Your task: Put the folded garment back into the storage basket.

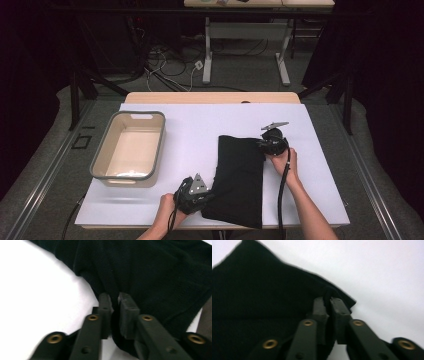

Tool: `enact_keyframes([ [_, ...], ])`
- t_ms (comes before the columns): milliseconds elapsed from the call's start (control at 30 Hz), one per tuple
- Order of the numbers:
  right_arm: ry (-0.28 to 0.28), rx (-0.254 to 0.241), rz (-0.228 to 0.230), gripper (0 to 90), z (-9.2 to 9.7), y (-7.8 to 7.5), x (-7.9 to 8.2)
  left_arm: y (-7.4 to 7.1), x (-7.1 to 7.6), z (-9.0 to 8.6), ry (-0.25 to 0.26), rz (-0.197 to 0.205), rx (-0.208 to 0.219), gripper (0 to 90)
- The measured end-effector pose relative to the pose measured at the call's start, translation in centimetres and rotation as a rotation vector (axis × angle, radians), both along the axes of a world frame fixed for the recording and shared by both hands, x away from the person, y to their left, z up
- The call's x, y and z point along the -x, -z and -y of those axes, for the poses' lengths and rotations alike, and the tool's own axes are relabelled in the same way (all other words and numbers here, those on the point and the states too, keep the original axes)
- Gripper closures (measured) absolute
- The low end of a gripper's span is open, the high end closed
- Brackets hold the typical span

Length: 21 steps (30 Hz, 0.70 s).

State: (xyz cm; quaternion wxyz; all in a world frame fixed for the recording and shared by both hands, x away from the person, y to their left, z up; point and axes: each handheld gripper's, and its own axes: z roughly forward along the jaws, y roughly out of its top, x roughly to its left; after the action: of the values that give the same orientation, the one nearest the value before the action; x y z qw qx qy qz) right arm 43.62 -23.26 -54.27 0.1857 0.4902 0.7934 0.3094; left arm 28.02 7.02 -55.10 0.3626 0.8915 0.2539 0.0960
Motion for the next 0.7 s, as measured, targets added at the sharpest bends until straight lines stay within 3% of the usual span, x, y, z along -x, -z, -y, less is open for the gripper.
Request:
enact_keyframes([
  [133,-0.002,-0.008,0.019,59.5,0.3,-0.4,0.2,-0.5,-0.3,-0.2,-0.03,0.0,0.003,49.2],
  [300,-0.018,-0.023,0.046,47.4,0.5,-1.1,0.6,-0.6,-0.4,-0.2,-0.038,-0.014,0.013,38.4],
  [500,-0.067,-0.049,-0.008,31.2,0.2,-0.2,0.0,-1.0,0.1,-0.2,0.005,-0.044,0.02,28.8],
  [533,-0.075,-0.051,-0.021,28.3,0.1,0.0,-0.1,-1.0,0.2,-0.2,0.011,-0.064,0.025,26.7],
  [600,-0.078,-0.058,-0.062,23.8,-0.2,0.4,-0.4,-0.9,0.2,-0.1,0.037,-0.079,0.014,24.2],
  [667,-0.077,-0.086,-0.056,20.8,-0.4,0.9,-0.6,-0.7,0.3,0.1,0.061,-0.104,-0.006,20.9],
  [700,-0.085,-0.052,-0.081,20.2,-0.3,0.9,-0.6,-0.5,0.3,0.2,0.075,-0.113,-0.015,19.7],
])
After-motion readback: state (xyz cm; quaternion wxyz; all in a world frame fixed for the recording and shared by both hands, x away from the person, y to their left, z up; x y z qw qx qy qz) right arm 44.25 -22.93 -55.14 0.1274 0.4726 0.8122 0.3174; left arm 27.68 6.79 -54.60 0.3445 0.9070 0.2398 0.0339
